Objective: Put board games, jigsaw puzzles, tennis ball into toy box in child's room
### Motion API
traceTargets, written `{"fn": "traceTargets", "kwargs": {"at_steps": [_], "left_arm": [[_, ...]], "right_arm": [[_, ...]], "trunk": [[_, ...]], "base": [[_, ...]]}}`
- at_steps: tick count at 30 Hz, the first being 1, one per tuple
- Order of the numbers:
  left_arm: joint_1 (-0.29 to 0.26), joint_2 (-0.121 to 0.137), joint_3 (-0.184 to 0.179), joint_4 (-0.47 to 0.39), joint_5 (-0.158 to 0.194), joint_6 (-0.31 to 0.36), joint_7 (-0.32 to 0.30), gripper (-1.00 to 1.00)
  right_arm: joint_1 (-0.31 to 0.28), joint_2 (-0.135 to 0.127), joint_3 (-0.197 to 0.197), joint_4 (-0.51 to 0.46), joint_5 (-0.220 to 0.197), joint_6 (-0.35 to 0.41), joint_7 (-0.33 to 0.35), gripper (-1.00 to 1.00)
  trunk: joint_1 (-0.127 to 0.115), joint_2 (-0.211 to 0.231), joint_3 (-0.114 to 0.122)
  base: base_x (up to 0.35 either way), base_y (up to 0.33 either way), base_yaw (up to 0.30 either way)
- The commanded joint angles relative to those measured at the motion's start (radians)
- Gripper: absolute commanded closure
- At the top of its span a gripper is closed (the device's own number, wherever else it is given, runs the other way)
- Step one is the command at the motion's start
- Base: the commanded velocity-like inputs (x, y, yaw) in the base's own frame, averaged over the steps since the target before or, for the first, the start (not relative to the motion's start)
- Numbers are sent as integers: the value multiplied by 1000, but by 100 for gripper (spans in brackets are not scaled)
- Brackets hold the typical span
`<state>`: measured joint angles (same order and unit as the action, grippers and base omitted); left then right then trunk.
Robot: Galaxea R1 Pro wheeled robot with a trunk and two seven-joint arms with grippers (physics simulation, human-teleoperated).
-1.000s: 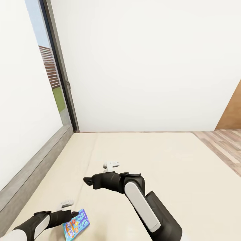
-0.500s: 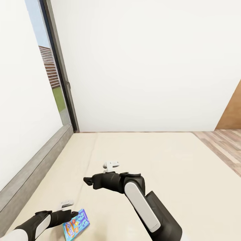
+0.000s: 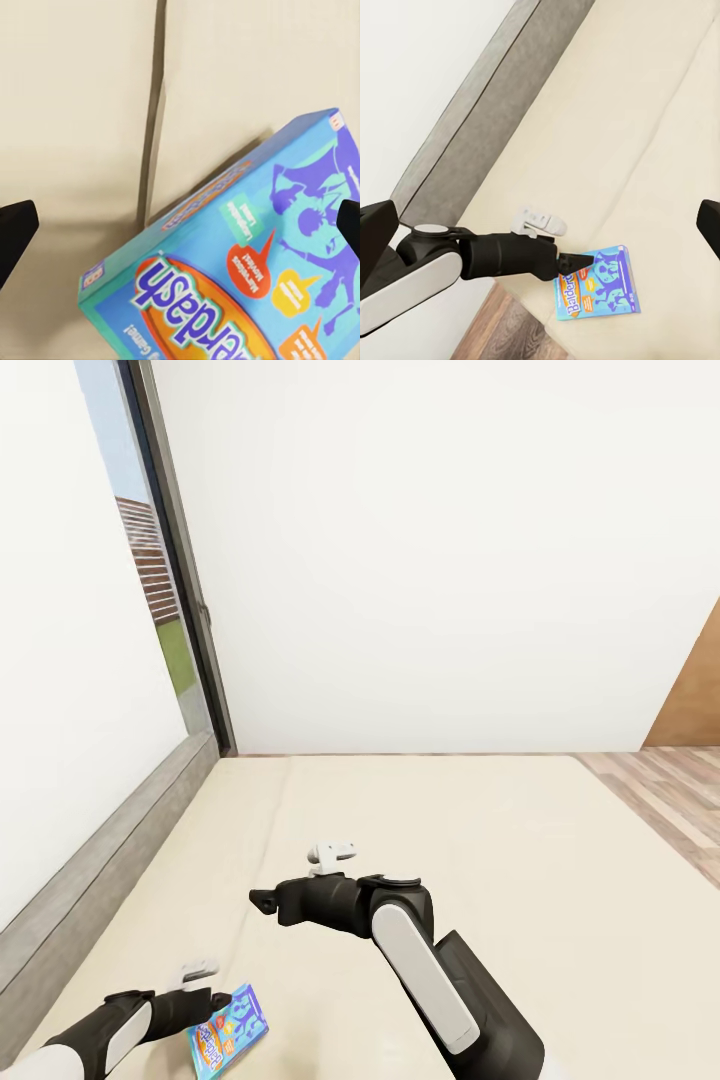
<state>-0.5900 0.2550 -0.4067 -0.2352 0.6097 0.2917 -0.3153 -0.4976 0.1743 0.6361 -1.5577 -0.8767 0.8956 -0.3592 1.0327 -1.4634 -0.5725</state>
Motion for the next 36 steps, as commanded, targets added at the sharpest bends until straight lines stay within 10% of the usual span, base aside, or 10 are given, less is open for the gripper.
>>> {"fn": "traceTargets", "kwargs": {"at_steps": [1,36], "left_arm": [[0,0,-3,-1,7,6,-1,-100],[1,-5,-6,3,10,7,-2,-100]], "right_arm": [[-1,0,0,-1,-10,2,-10,-100],[-1,0,8,-5,-11,6,-12,-100]], "trunk": [[0,-1,-1],[0,-1,-1]], "base": [[0,0,0],[0,0,0]]}}
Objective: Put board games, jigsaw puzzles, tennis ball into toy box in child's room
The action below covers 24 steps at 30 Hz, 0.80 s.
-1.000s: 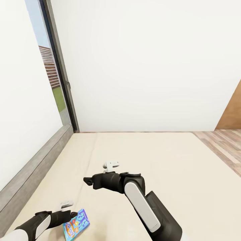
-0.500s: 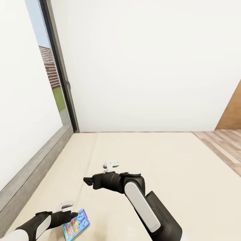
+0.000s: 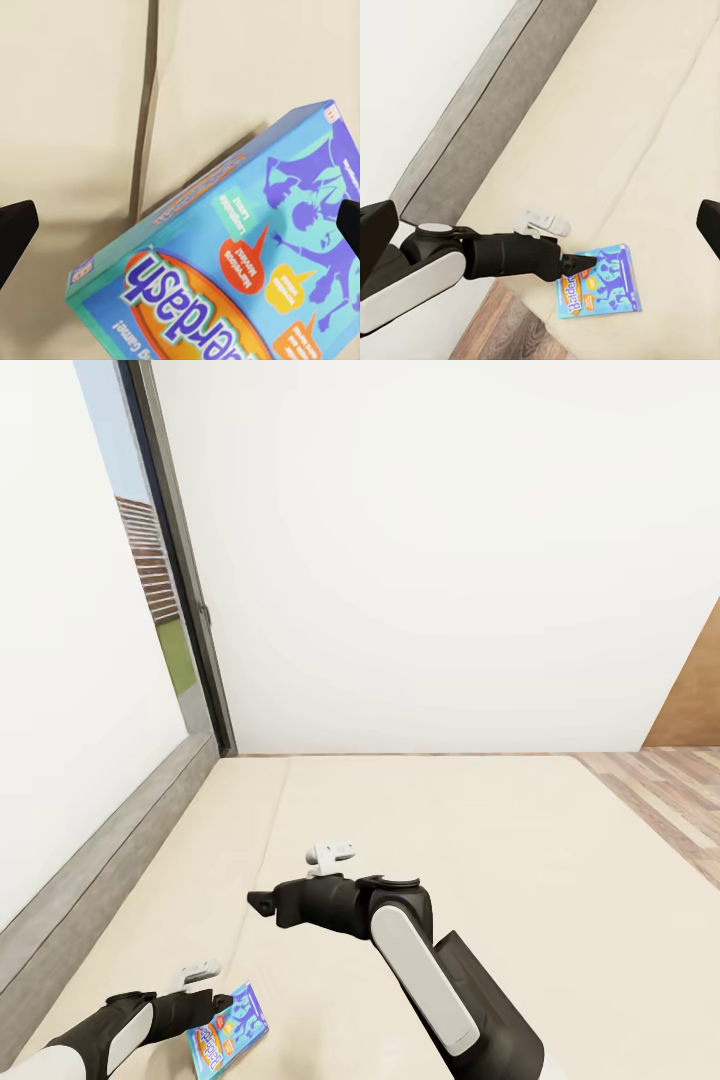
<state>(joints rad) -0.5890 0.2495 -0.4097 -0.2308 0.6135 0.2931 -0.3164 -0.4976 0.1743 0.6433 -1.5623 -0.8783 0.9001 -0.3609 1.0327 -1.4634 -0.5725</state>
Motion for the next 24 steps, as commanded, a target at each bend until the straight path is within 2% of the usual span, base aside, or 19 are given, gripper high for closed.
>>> {"fn": "traceTargets", "kwargs": {"at_steps": [1,12,17,24], "left_arm": [[0,1,-3,-1,6,6,-1,-100],[0,1,-3,-2,6,6,-1,-100],[0,1,-3,-2,6,5,-2,-100],[0,1,-3,-2,5,5,-3,-100]], "right_arm": [[-1,0,1,-1,-10,2,-10,-100],[-1,0,10,-2,-10,3,-10,-100],[-1,0,11,-2,-10,2,-10,-100],[-1,0,12,-2,-10,0,-10,-100]], "trunk": [[0,-1,-1],[0,-1,-1],[19,-36,-17],[19,-36,-17]], "base": [[0,0,0],[0,0,0],[0,0,0],[0,0,0]]}}
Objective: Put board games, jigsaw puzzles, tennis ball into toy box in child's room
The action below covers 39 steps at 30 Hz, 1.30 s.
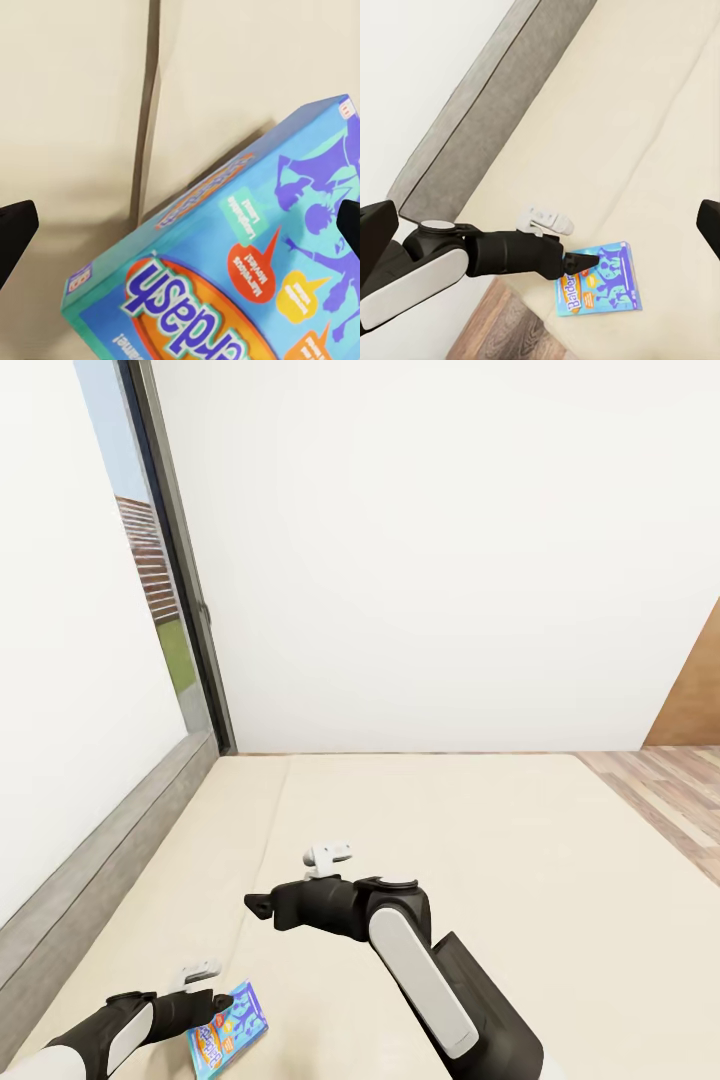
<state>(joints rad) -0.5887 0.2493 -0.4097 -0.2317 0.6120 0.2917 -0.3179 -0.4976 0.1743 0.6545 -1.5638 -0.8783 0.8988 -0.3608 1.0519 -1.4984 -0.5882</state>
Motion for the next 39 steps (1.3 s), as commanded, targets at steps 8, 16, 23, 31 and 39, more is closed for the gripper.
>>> {"fn": "traceTargets", "kwargs": {"at_steps": [8,16,23,31,39], "left_arm": [[-1,1,-3,-1,7,6,-1,-100],[-1,1,-3,-1,8,7,-3,-100],[-1,0,-3,-1,10,7,-4,-100],[-1,0,-3,-1,11,8,-4,-100],[-1,1,-3,-1,12,8,-4,-100]], "right_arm": [[-1,0,1,-1,-10,2,-10,-100],[-1,0,4,-1,-9,2,-10,-100],[-1,0,5,-1,-9,2,-10,-100],[-1,0,5,-1,-9,2,-10,-100],[-1,0,5,-1,-9,2,-10,-100]], "trunk": [[23,-43,-20],[23,-43,-20],[23,-43,-20],[23,-43,-20],[23,-43,-20]], "base": [[0,0,0],[0,0,0],[0,0,0],[0,-9,0],[0,-65,0]]}}
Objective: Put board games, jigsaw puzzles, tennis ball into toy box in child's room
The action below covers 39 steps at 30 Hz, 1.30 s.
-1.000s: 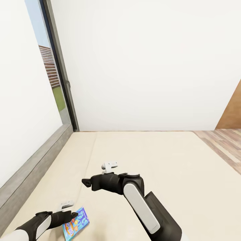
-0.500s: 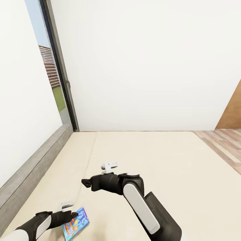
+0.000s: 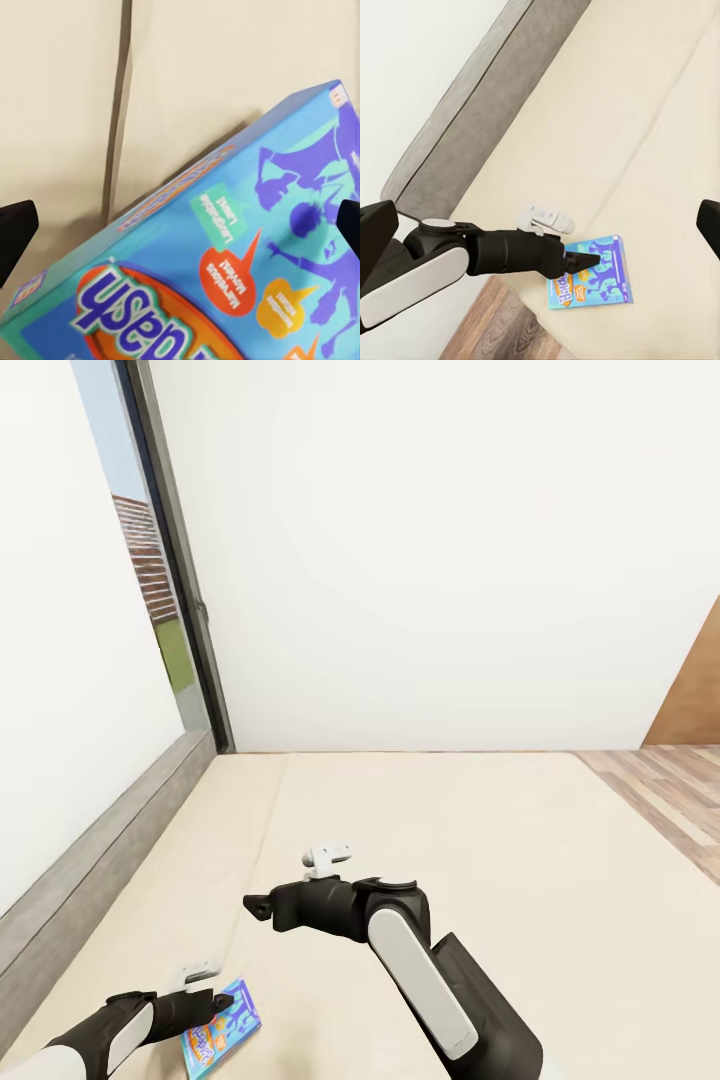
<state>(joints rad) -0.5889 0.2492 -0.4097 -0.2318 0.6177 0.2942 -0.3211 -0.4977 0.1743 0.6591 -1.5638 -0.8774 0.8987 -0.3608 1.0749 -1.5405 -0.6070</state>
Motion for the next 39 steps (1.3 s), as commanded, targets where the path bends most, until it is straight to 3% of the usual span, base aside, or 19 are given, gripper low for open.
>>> {"fn": "traceTargets", "kwargs": {"at_steps": [1,39], "left_arm": [[0,1,-3,-1,7,6,-1,-100],[0,1,0,-1,6,7,-3,-100]], "right_arm": [[-1,0,0,-1,-10,2,-10,-100],[-1,0,1,-1,-10,2,-10,-100]], "trunk": [[0,-1,-1],[0,-1,-1]], "base": [[0,-19,0],[0,-50,0]]}}
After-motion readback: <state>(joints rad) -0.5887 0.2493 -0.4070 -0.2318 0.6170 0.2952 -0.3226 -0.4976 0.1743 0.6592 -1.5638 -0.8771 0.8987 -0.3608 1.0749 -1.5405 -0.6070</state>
